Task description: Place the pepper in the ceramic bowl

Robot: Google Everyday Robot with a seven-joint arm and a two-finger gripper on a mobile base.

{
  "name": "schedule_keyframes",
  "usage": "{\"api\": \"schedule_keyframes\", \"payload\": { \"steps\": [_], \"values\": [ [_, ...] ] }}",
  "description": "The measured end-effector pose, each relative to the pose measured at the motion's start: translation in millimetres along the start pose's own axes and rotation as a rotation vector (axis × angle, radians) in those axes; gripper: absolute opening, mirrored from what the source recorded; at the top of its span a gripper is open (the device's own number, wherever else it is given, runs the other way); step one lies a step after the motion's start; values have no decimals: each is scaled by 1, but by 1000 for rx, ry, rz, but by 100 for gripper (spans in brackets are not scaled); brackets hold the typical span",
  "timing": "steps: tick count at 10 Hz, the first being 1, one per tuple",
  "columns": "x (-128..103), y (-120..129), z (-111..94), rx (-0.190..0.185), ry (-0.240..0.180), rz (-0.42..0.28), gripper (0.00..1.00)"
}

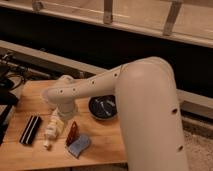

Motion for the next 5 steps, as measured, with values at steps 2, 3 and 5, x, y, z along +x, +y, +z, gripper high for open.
{"api": "schedule_keyframes", "payload": {
  "steps": [2, 3, 5],
  "values": [
    [-2, 6, 12, -12, 32, -8, 80],
    [-3, 7, 17, -19, 45, -9, 80],
    [-6, 8, 37, -49, 87, -13, 80]
  ]
}}
